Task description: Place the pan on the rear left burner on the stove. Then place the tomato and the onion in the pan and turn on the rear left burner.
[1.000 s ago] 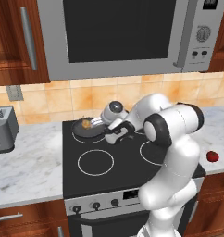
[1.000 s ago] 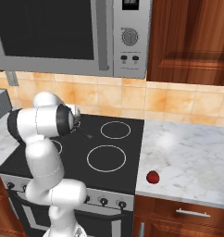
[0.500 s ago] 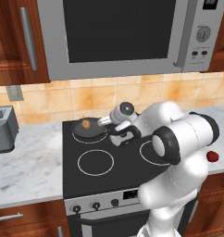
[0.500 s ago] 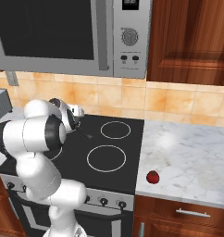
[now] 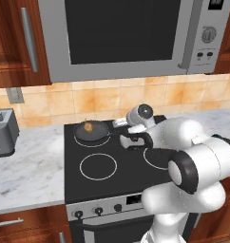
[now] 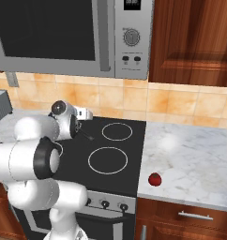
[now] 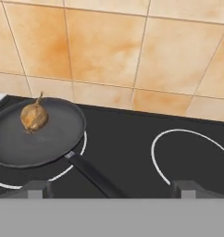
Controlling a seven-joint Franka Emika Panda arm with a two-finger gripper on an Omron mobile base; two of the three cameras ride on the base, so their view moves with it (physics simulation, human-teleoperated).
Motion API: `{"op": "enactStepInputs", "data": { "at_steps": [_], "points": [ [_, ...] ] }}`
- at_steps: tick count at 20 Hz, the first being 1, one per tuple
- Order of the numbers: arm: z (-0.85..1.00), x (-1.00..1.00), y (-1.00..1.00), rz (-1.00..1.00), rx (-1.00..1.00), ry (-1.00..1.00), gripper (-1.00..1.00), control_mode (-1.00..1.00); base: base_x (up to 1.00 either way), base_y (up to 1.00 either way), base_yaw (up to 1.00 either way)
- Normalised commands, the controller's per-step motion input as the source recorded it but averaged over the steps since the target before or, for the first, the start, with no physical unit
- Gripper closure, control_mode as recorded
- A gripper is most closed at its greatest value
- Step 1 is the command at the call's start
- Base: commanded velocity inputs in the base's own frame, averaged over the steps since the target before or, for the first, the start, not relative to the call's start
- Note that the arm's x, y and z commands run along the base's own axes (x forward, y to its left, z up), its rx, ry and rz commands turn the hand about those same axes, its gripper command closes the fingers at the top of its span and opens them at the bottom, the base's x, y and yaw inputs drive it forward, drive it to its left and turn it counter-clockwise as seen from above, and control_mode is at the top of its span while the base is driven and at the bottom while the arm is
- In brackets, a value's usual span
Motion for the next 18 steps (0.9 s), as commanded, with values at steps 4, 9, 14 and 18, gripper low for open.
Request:
{"op": "enactStepInputs", "data": {
  "at_steps": [4,9,14,18],
  "points": [
    [0.29,-0.46,-0.53,-0.05,0.0,0.0,-1.0,-1.0,0.0,0.0,0.0],
    [0.2,-0.48,-0.55,-0.05,0.0,0.0,-1.0,-1.0,0.0,0.0,0.0],
    [0.16,-0.35,-0.51,-0.06,0.0,0.0,-1.0,-1.0,0.0,0.0,0.0],
    [0.14,-0.3,-0.48,-0.07,-0.01,0.0,-1.0,-1.0,0.0,0.0,0.0]
  ]
}}
